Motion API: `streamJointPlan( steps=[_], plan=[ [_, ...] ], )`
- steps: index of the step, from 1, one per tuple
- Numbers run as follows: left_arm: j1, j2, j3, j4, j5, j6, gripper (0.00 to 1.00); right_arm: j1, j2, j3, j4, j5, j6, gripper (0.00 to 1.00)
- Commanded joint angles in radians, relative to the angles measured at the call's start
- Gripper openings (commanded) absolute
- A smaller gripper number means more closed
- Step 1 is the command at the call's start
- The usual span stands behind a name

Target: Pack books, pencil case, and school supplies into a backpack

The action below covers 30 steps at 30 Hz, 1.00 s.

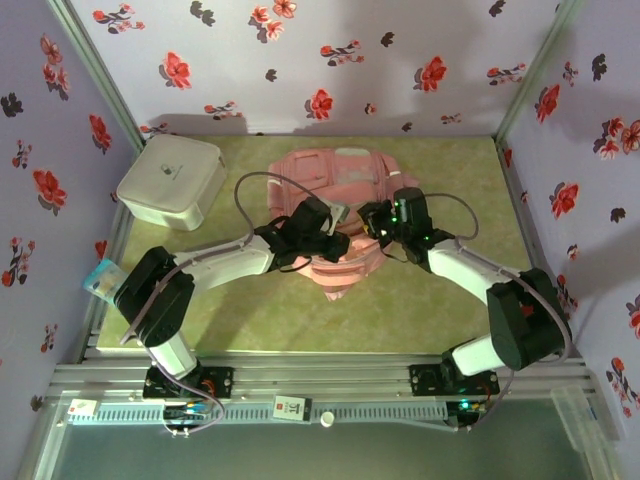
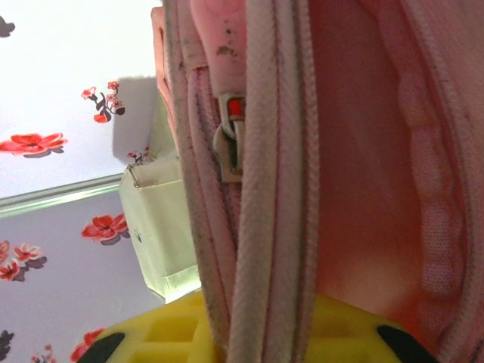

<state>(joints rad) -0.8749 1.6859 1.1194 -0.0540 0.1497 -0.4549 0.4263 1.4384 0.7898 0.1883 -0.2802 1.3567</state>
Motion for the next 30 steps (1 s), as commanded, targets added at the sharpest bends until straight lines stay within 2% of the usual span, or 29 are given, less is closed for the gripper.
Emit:
streamJointPlan(
  steps=[1, 6, 11, 16, 25, 30],
  plan=[
    [0.005, -0.07, -0.007, -0.058, -0.025, 0.053, 0.0, -0.01, -0.025, 0.055, -0.005, 0.07, -0.063, 0.17],
    [0.054, -0.14, -0.065, -0.096, -0.044, 0.052, 0.0, -0.041, -0.038, 0.055, -0.004, 0.07, -0.068, 0.14],
    [0.062, -0.176, -0.059, -0.152, -0.022, 0.056, 0.0, -0.056, -0.045, 0.057, 0.0, 0.062, -0.069, 0.13],
    [0.071, -0.164, -0.046, -0.228, -0.021, 0.064, 0.0, -0.066, -0.047, 0.053, -0.003, 0.062, -0.07, 0.12],
    [0.143, -0.137, -0.037, -0.328, -0.029, 0.095, 0.0, -0.098, -0.087, 0.033, -0.05, 0.082, -0.097, 0.09],
    [0.181, -0.116, -0.031, -0.346, -0.083, 0.139, 0.0, -0.126, -0.113, 0.016, -0.077, 0.09, -0.093, 0.08]
  ],
)
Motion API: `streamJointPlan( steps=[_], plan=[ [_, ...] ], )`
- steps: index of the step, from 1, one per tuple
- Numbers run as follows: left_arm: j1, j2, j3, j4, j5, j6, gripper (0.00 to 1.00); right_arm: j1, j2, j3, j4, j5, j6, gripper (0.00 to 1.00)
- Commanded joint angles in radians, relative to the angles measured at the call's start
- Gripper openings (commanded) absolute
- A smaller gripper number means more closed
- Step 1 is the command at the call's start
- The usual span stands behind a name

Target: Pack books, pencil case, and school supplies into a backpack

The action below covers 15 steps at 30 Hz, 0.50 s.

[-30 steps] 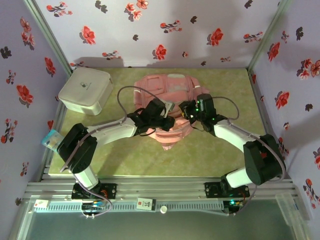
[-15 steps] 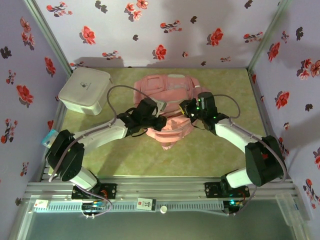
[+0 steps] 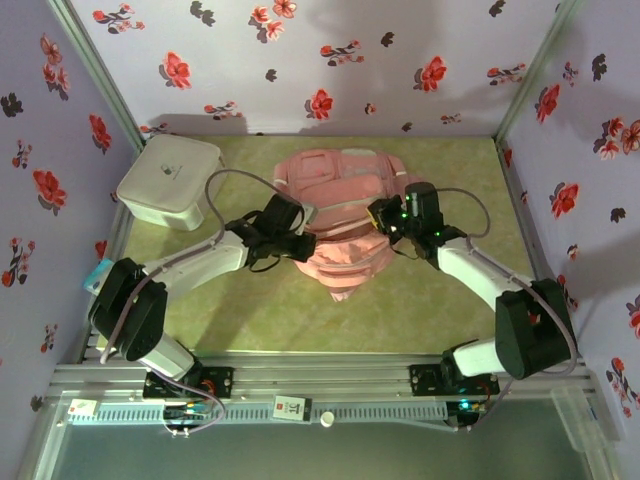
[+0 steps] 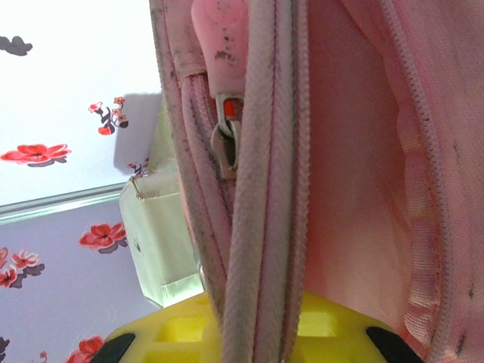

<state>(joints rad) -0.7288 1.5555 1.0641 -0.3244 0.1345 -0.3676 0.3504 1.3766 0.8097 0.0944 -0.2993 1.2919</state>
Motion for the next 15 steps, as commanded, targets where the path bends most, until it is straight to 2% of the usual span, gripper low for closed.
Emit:
streamJointPlan(
  steps=[1, 3, 9, 13, 15],
  plan=[
    [0.038, 0.014, 0.03, -0.084, -0.1, 0.067, 0.0, -0.055, -0.058, -0.007, 0.015, 0.11, -0.027, 0.08],
    [0.046, 0.01, 0.037, -0.076, -0.151, 0.116, 0.0, -0.071, -0.066, -0.015, 0.012, 0.106, -0.028, 0.07],
    [0.078, 0.042, 0.047, 0.008, -0.154, 0.22, 0.0, -0.114, -0.094, -0.035, 0.022, 0.082, -0.029, 0.07],
    [0.083, 0.068, 0.073, 0.047, -0.124, 0.273, 0.0, -0.137, -0.12, -0.049, 0.02, 0.07, -0.031, 0.08],
    [0.082, 0.078, 0.096, 0.057, -0.085, 0.288, 0.0, -0.14, -0.126, -0.053, 0.016, 0.059, -0.03, 0.12]
  ],
)
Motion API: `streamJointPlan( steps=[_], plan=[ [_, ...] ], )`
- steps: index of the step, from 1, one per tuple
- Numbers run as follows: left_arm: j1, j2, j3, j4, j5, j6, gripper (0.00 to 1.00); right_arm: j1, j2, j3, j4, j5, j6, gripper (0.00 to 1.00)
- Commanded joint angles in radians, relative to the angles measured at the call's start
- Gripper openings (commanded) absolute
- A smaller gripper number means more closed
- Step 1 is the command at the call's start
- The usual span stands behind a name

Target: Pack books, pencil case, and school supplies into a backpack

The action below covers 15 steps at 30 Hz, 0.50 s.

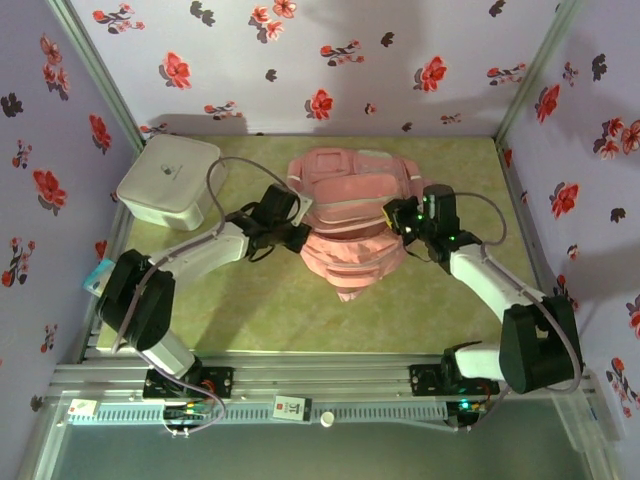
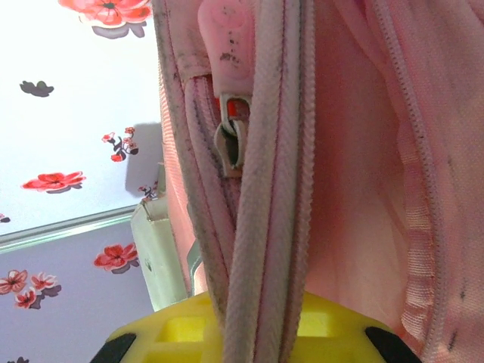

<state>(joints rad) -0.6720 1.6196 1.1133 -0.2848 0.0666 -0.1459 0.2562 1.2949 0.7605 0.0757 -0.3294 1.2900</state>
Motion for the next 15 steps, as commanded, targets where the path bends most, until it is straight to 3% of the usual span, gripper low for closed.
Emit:
streamJointPlan(
  steps=[1, 4, 6, 15],
  plan=[
    [0.023, 0.016, 0.055, 0.023, 0.001, 0.069, 0.0, -0.045, -0.046, -0.004, 0.035, 0.078, -0.023, 0.16],
    [0.003, 0.016, 0.077, 0.046, 0.043, 0.07, 0.0, -0.039, -0.047, -0.03, 0.061, 0.056, 0.018, 0.4],
    [-0.019, 0.019, 0.095, 0.057, 0.062, 0.066, 0.0, -0.032, -0.054, -0.057, 0.078, 0.058, 0.052, 0.5],
    [-0.086, 0.073, 0.119, 0.13, 0.104, 0.009, 0.0, 0.042, -0.07, -0.113, 0.124, 0.102, 0.152, 0.57]
  ],
)
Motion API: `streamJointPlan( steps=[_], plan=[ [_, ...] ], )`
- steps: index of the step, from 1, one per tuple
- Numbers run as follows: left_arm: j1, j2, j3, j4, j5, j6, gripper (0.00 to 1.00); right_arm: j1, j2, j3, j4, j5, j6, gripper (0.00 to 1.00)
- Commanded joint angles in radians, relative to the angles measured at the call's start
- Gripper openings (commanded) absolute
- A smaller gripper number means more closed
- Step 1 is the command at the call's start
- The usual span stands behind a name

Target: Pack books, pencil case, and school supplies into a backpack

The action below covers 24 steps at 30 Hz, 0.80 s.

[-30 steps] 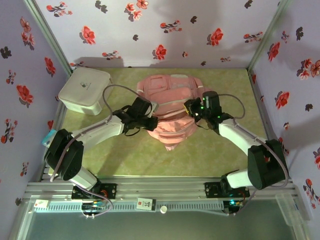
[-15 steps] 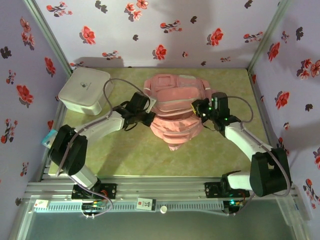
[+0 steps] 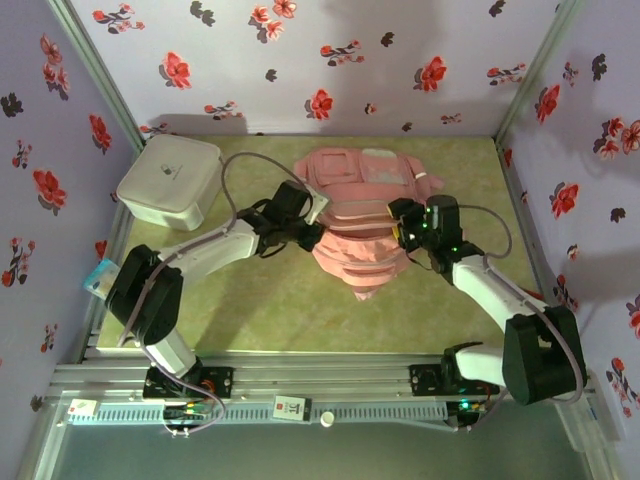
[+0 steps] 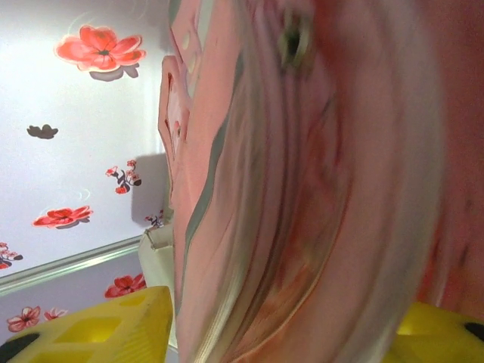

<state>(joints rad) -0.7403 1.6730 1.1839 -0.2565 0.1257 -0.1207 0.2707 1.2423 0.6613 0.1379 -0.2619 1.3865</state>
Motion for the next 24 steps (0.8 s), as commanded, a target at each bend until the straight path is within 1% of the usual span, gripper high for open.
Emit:
streamJointPlan(
  steps=[1, 4, 6, 10, 12, 13, 18, 24],
  plan=[
    [-0.022, 0.026, 0.051, 0.1, 0.045, -0.016, 0.0, 0.039, -0.015, -0.012, 0.07, 0.039, 0.063, 0.57],
    [-0.025, 0.031, 0.05, 0.099, 0.045, -0.017, 0.0, 0.063, -0.002, -0.009, 0.087, 0.05, 0.076, 0.56],
    [-0.024, 0.027, 0.044, 0.099, 0.043, -0.014, 0.0, 0.067, 0.011, -0.002, 0.091, 0.052, 0.077, 0.5],
    [-0.017, 0.008, 0.028, 0.078, 0.028, -0.002, 0.0, 0.067, 0.041, 0.024, 0.092, 0.055, 0.055, 0.27],
    [-0.003, -0.005, 0.009, 0.066, 0.013, 0.002, 0.0, 0.066, 0.046, 0.041, 0.075, 0.06, 0.034, 0.19],
    [0.011, -0.011, -0.008, 0.068, 0.008, 0.003, 0.0, 0.066, 0.044, 0.049, 0.062, 0.069, 0.023, 0.16],
    [0.116, 0.0, -0.066, 0.105, 0.03, -0.01, 0.0, 0.063, 0.009, 0.064, 0.001, 0.114, -0.022, 0.09],
    [0.179, 0.09, 0.019, 0.102, 0.04, 0.031, 0.0, 0.06, 0.006, 0.083, -0.002, 0.088, -0.033, 0.08]
  ],
)
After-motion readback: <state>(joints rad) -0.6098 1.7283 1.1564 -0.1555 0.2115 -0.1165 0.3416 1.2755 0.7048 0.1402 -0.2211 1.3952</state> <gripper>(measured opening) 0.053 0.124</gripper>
